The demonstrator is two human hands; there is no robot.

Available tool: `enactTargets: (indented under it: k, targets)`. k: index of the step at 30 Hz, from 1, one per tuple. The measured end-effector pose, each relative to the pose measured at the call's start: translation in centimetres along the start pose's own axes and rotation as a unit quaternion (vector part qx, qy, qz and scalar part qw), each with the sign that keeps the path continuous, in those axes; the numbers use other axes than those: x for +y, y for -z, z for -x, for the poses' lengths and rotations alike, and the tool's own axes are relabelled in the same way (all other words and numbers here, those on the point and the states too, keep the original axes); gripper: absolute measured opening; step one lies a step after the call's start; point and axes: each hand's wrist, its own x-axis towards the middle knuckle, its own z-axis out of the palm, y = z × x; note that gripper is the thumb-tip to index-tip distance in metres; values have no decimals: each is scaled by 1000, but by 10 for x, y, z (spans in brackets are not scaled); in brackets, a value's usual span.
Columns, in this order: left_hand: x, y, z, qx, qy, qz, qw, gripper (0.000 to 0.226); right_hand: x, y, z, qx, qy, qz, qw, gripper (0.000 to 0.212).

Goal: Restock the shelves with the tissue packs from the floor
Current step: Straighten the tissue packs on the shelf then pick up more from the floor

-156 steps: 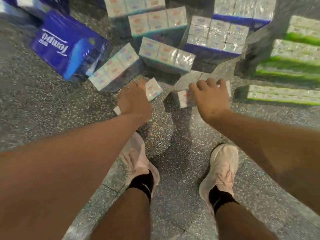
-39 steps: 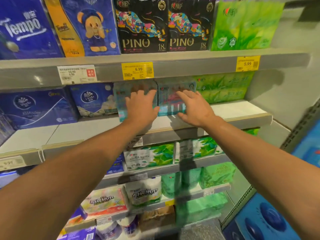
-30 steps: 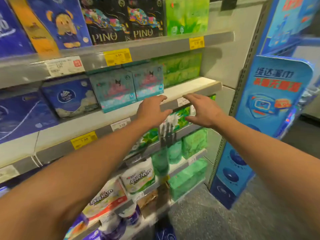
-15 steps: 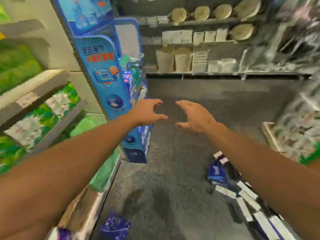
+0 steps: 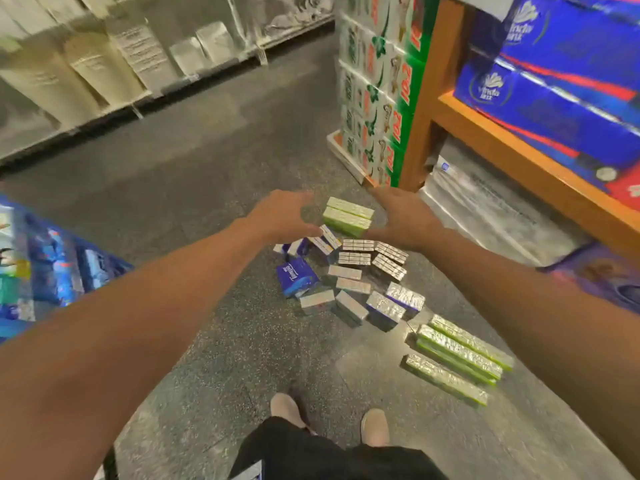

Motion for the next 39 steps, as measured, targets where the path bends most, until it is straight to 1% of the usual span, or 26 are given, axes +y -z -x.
enactTargets:
  k: [2,5,8,11,13,16,17,19,21,23,27,30,31,32,34,35,36,39]
  targets:
    - [8,-24,-30,-36,-1,-3,999,81,35,-20,8,-30,-57,-7,998,93]
    - [10,-64,-76,-79,-5,2,997,80,76,-51,11,-61,-135,-26,989,94]
    - [4,-111,-123,-123,-13,27,992,77,100,-93,5,-84,-193,-52,976,89]
    - [-9,-166,-171,-184,-14,38,982,81,113,-148,-11,-123,-253,-70,957,91]
    - [-27,-209,-197,-225,-16,49,973,81,119,-192,-25,-151,-287,-84,942,89]
    - [-68,-280,-235,-266,-19,57,962,70,129,-263,-57,-203,-327,-85,919,89]
    - [-87,-308,-249,-280,-14,50,959,72,135,-291,-70,-214,-335,-85,914,90]
    - [-126,-366,-276,-306,11,16,952,86,147,-350,-97,-225,-340,-90,908,88]
    - [-162,-420,-302,-306,49,-8,951,89,162,-411,-124,-235,-337,-89,907,86]
    - [-190,-475,-327,-293,63,-31,953,86,179,-474,-147,-245,-335,-83,906,84]
    - [-230,-591,-373,-259,59,-65,962,93,217,-591,-184,-254,-304,-42,917,84]
    - [-243,-661,-382,-255,61,-46,964,102,240,-662,-192,-254,-296,-9,921,82]
    - [-247,-679,-380,-246,61,-47,966,98,245,-682,-191,-257,-290,20,922,82]
    - [-252,-695,-377,-221,50,-59,972,87,248,-699,-189,-255,-285,52,923,80]
    - [-262,-714,-366,-159,17,-93,983,58,248,-722,-184,-238,-275,109,925,70]
    - [-266,-716,-361,-143,4,-103,984,51,246,-724,-181,-233,-275,125,924,66]
    - [-271,-713,-355,-137,1,-94,986,50,241,-722,-180,-236,-273,130,924,62]
    - [-283,-671,-336,-167,34,-6,985,57,211,-685,-173,-239,-267,101,928,48]
